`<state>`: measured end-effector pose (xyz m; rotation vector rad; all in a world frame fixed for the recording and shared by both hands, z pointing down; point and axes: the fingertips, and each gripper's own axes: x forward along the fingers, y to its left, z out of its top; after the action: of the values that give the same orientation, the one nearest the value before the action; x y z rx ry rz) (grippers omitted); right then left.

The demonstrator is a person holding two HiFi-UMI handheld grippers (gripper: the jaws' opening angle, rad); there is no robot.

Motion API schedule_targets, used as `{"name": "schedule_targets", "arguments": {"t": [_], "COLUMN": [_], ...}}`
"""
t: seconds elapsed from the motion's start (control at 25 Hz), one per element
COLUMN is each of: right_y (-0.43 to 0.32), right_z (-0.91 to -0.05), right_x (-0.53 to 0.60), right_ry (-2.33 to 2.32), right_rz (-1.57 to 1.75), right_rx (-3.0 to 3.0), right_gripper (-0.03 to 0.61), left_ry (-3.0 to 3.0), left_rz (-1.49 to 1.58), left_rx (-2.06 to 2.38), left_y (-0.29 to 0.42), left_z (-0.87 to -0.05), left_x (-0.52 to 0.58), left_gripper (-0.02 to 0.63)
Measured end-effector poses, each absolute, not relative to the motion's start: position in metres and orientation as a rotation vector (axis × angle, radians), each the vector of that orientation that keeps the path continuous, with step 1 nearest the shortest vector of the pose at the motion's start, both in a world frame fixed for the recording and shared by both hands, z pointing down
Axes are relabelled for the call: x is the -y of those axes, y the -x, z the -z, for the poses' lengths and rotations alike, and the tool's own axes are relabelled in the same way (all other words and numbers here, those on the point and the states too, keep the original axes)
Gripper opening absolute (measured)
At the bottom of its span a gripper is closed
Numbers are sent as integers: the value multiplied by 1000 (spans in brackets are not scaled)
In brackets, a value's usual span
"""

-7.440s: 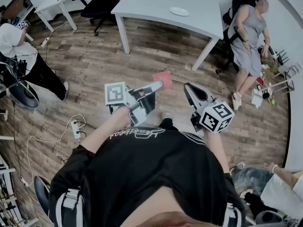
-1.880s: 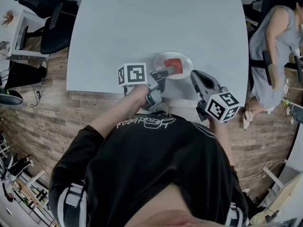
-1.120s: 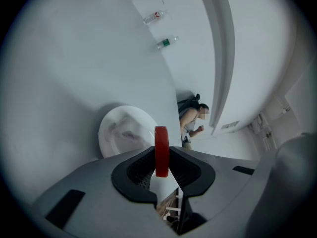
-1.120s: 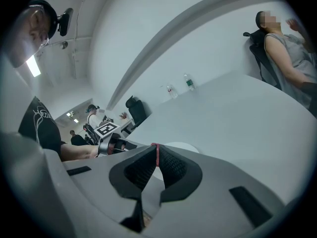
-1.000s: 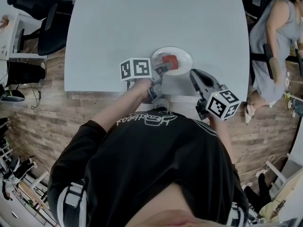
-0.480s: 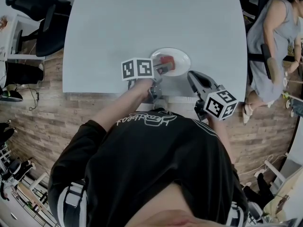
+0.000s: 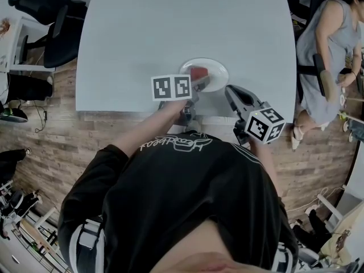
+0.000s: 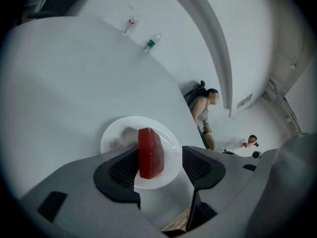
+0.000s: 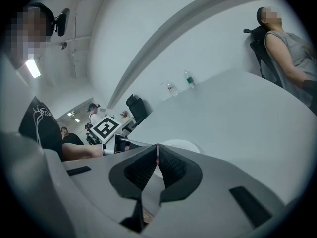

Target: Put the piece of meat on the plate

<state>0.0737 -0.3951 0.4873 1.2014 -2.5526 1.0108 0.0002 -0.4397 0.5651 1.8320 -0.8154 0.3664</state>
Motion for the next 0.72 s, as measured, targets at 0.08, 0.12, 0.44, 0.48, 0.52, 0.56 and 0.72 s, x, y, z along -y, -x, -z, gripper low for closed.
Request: {"name": "schedule_targets", "arguments": {"t": [0.08,0.12,0.44,0.48,0.52,0.56,0.72], "right_y": [-74,-73,-70,-70,-70,-69,-64], "right_z": [-486,-486,-485,-486,-486,-487,-483], "right_x": [395,395,396,396,396,397,392], "right_ry": [-1201,-1199,-1179,-1176,-1171,-1167,-1147], "right_rz": [-1010,-1010,-1007,-1007,-1007,-1006,-988], "right_rx": [2557,2559,2565,2566,2566,2568,2583], "right_gripper": [17,17,17,17,17,17,17], "left_ry": [-1885,-1911,-1959,-1961,-1960,-1957,-1945], "left_rz": [-393,-405,-419,-409,-398,-388,-326], "left_rx": [844,861,911,913,914,914,887], "left_y": [1,3,12,13,13,14,18], "left_z": [-563,-563,-561,-560,-558,-556,-544], "left_x": [439,439,444,445,446,446,439], "left_gripper": [272,278,298,298,298,298,296]}}
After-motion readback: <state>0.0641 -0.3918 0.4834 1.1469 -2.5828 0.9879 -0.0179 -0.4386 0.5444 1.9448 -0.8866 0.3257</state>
